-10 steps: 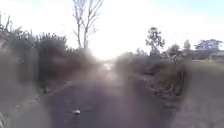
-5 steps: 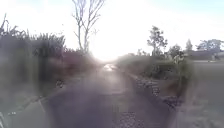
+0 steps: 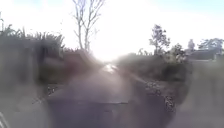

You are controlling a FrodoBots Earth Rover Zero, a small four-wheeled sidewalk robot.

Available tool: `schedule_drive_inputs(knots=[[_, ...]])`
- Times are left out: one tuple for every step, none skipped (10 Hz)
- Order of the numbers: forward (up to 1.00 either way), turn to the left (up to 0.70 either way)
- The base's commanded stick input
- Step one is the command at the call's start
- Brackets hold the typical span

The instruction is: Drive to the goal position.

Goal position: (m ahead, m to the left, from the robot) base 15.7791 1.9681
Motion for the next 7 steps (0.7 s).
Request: schedule_drive_inputs(knots=[[0.85,-0.30],[0.85,-0.19],[0.85,-0.08],[0.85,0.00],[0.85,0.00],[0.85,0.00],[0.85,0.00]])
